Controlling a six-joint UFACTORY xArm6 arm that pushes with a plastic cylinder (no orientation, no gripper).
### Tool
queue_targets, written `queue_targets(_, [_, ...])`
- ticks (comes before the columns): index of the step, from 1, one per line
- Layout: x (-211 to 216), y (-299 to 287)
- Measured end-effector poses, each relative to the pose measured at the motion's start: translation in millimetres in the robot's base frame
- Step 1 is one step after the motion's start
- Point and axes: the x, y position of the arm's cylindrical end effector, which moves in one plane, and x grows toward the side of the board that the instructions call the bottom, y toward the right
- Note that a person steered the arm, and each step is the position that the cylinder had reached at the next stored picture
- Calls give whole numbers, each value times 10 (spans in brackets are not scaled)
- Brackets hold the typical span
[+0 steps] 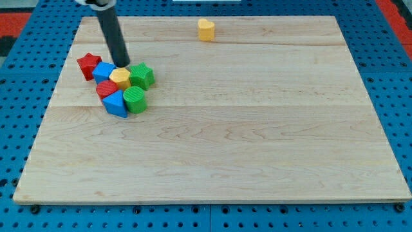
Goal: Move the red circle to the bottom center
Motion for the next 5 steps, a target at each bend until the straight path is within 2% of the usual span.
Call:
queue_targets(1, [-616,-364])
queue_targets(2, [-579,-672])
queue_targets(3, [-190,-666])
queue_targets(4, [302,-408])
queue_targets(5, [212,-421])
